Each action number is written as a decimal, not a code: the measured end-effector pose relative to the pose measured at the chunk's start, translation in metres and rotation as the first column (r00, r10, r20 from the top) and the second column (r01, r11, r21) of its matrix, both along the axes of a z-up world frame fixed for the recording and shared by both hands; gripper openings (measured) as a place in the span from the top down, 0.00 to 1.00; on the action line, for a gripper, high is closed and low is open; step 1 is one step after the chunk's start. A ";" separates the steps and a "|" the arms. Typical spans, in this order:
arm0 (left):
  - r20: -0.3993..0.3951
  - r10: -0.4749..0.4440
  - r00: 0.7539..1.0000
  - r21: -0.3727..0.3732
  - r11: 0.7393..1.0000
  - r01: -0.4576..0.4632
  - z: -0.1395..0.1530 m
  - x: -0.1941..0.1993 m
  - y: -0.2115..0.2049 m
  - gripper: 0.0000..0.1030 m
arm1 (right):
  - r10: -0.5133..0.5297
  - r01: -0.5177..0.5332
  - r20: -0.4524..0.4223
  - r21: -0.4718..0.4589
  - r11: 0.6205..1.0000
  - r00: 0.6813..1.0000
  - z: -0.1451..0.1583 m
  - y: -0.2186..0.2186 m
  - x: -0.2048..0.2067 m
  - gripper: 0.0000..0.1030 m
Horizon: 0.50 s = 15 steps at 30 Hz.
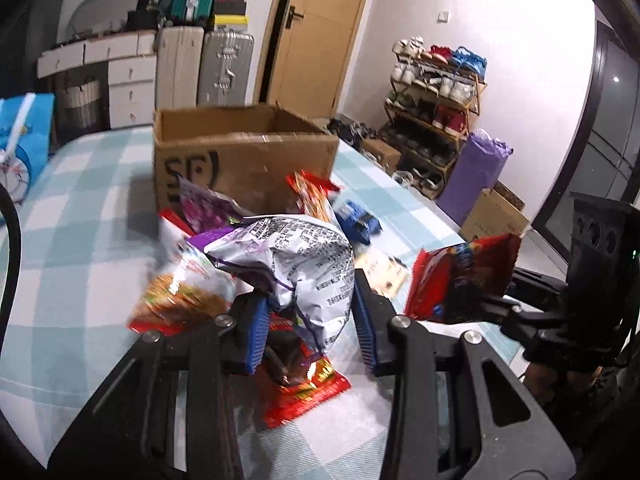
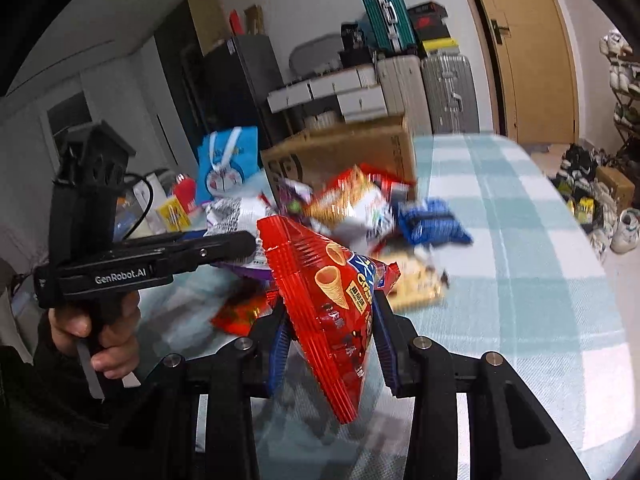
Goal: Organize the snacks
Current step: 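Carry both held bags up and over the open cardboard box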
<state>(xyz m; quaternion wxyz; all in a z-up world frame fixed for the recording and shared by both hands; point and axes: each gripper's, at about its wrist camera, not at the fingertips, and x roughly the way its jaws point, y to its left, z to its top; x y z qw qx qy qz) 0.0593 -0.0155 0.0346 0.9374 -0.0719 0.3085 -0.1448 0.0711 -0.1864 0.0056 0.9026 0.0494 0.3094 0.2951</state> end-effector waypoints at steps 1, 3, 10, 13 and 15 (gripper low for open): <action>0.012 0.008 1.000 0.002 1.000 -0.008 0.005 -0.001 0.004 0.67 | -0.001 0.000 0.008 0.006 1.000 1.000 0.004 0.000 0.001 0.63; 0.033 0.022 0.999 0.008 1.000 -0.022 0.015 -0.004 0.011 0.67 | -0.006 0.005 0.030 0.015 1.000 1.000 0.012 0.000 0.005 0.63; 0.110 0.092 0.990 0.027 0.995 -0.096 0.050 -0.002 0.033 0.67 | -0.028 0.024 0.089 0.043 0.999 0.996 0.043 0.001 0.026 0.63; 0.139 0.121 0.983 0.031 0.992 -0.126 0.065 0.006 0.042 0.67 | -0.039 0.034 0.114 0.050 0.998 0.993 0.057 0.001 0.039 0.63; 0.155 0.137 0.978 0.030 0.989 -0.143 0.074 0.013 0.049 0.67 | -0.045 0.039 0.116 0.051 0.998 0.992 0.063 0.003 0.050 0.63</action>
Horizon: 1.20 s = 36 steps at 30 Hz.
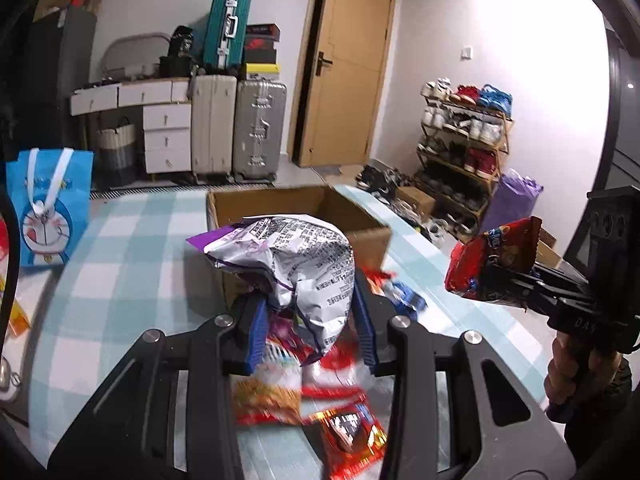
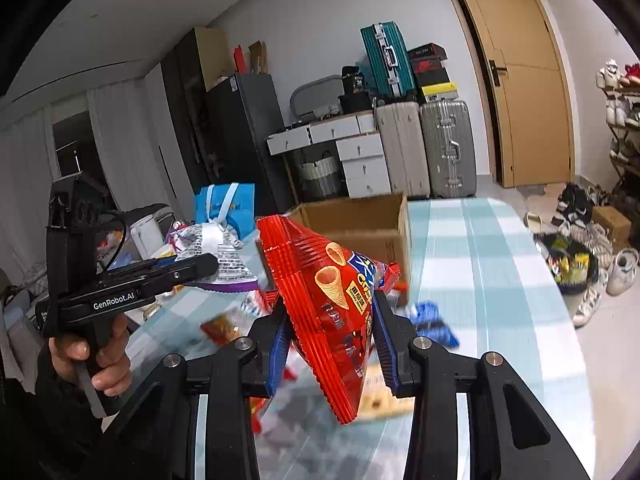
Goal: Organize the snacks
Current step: 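Carry both held bags up and over the open cardboard box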
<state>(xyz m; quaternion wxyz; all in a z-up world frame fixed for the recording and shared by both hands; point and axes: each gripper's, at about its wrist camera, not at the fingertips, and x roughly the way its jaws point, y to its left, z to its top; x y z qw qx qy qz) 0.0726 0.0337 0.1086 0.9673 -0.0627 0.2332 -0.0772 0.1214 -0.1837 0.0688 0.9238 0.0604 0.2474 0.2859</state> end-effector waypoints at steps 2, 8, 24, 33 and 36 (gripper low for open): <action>0.013 0.014 1.000 -0.002 1.000 -0.014 0.009 0.008 0.007 0.67 | -0.005 0.005 -0.004 0.003 1.000 1.000 0.007 0.002 0.013 0.63; 0.030 0.055 0.998 0.012 0.998 -0.055 0.025 0.046 0.022 0.67 | -0.006 0.006 0.012 0.001 1.000 1.000 0.027 0.013 0.048 0.63; -0.034 0.090 0.995 0.047 0.995 -0.089 0.016 0.168 0.035 0.67 | 0.012 -0.013 -0.045 -0.017 1.000 0.999 0.029 0.052 0.145 0.63; -0.084 0.099 0.992 0.071 0.993 -0.093 -0.012 0.219 0.022 0.67 | 0.031 -0.033 -0.092 -0.021 0.999 0.995 0.011 0.073 0.185 0.63; -0.099 0.094 0.991 0.075 0.993 -0.086 -0.024 0.228 0.021 0.67 | 0.034 -0.036 -0.106 -0.019 0.999 0.994 0.005 0.079 0.195 0.63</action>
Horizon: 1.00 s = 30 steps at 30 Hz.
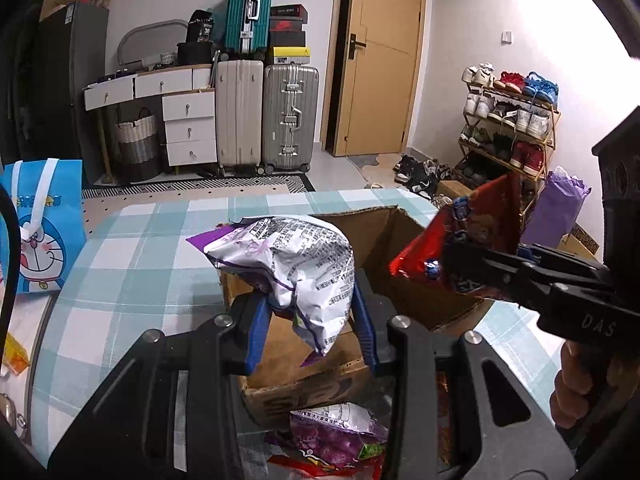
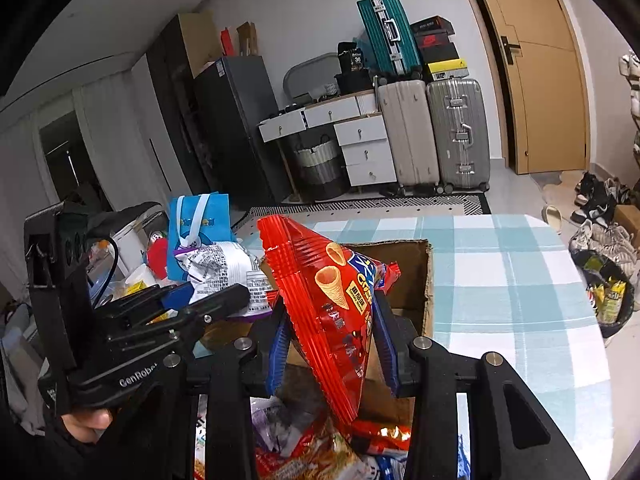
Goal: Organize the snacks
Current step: 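Carry both held bags up and over the open cardboard box, then open both tools to drop the bags into the cardboard box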
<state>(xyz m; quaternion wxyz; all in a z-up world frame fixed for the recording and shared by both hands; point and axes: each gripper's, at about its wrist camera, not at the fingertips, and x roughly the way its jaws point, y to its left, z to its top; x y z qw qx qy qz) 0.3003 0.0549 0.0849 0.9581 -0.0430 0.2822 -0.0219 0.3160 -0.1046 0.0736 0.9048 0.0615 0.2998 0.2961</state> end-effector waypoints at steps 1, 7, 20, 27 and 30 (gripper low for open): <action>-0.004 0.000 1.000 0.004 1.000 0.000 -0.002 0.003 -0.002 0.67 | 0.002 -0.001 -0.005 0.003 1.000 1.000 -0.002 0.001 0.003 0.63; -0.030 -0.004 1.000 0.023 1.000 0.005 -0.022 0.018 -0.010 0.67 | 0.009 -0.009 -0.026 -0.017 1.000 1.000 -0.014 0.011 0.013 0.63; -0.061 -0.006 0.998 0.053 0.999 0.009 -0.037 0.046 -0.022 0.66 | 0.014 -0.015 -0.053 -0.020 1.000 0.998 -0.028 0.017 0.024 0.62; -0.039 -0.001 0.999 0.076 0.997 0.004 -0.023 0.022 -0.023 0.26 | 0.012 -0.010 0.033 -0.077 0.997 0.999 -0.017 0.014 0.003 0.46; -0.017 0.022 1.000 0.072 0.997 -0.021 -0.016 0.001 -0.017 0.13 | -0.020 0.027 0.075 -0.088 0.996 0.997 -0.007 0.001 -0.013 0.15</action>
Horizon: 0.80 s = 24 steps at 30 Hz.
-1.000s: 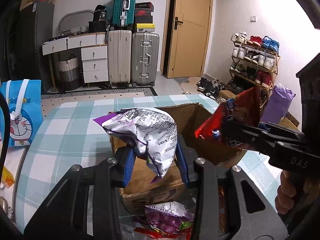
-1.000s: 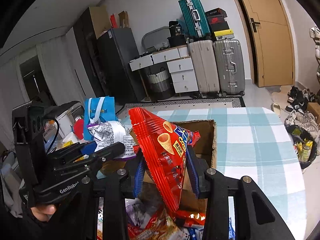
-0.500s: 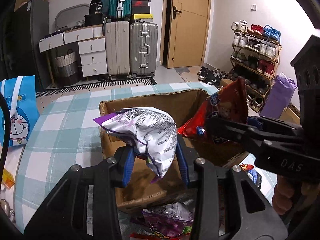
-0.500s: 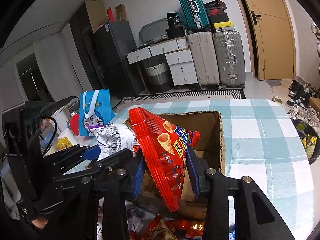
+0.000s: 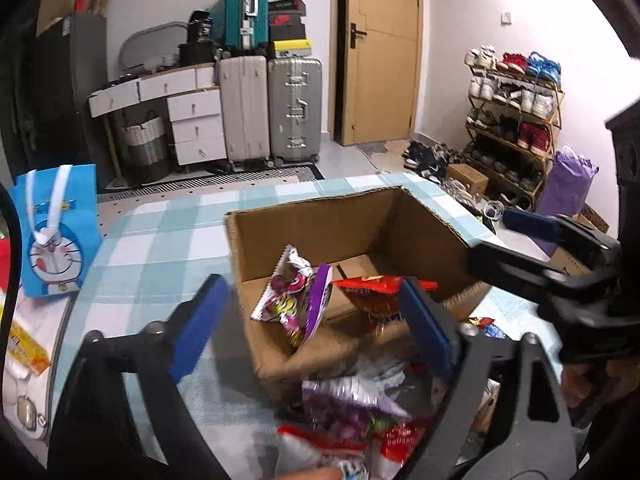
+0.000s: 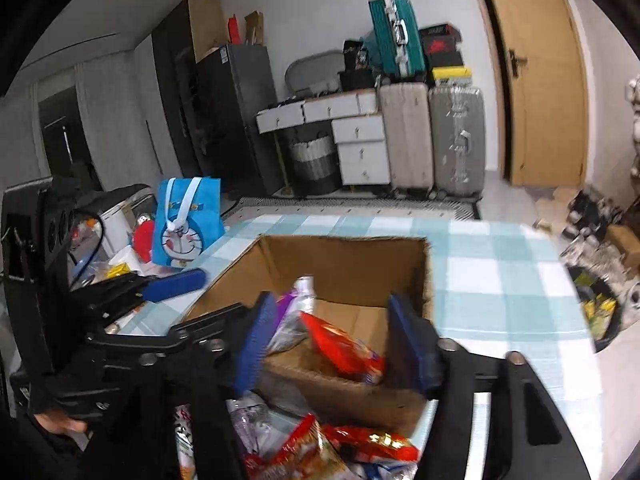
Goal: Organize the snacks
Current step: 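Open both tools to drop the bags into the cardboard box, then grasp the noodle snack bag with the left tool while the right tool approaches the milk-cracker pack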
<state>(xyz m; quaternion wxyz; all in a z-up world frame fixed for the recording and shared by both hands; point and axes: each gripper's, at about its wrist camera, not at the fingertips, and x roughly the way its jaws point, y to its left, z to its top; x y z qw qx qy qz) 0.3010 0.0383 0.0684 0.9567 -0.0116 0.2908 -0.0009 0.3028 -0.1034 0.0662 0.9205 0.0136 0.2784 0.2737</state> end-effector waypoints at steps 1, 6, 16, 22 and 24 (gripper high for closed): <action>0.002 0.002 1.000 -0.005 1.000 -0.002 0.002 -0.007 0.003 0.11 | -0.016 0.016 0.006 -0.002 1.000 1.000 0.003 -0.007 -0.006 0.07; 0.010 0.015 1.000 -0.005 1.000 -0.015 0.002 -0.058 0.015 0.00 | -0.056 0.056 -0.002 -0.013 0.998 0.998 0.007 -0.040 -0.031 0.00; -0.041 0.005 0.999 0.017 1.000 -0.005 -0.017 -0.126 0.021 0.00 | -0.119 0.117 -0.088 -0.038 0.992 0.989 -0.017 -0.079 -0.078 0.00; -0.090 0.009 0.996 0.033 0.999 -0.006 -0.033 -0.141 0.022 0.00 | -0.130 0.122 -0.128 -0.072 0.990 0.983 -0.035 -0.084 -0.093 0.00; -0.103 0.013 0.995 0.028 1.000 -0.010 -0.037 -0.144 0.024 0.00 | -0.123 0.111 -0.146 -0.088 0.990 0.982 -0.043 -0.083 -0.097 0.00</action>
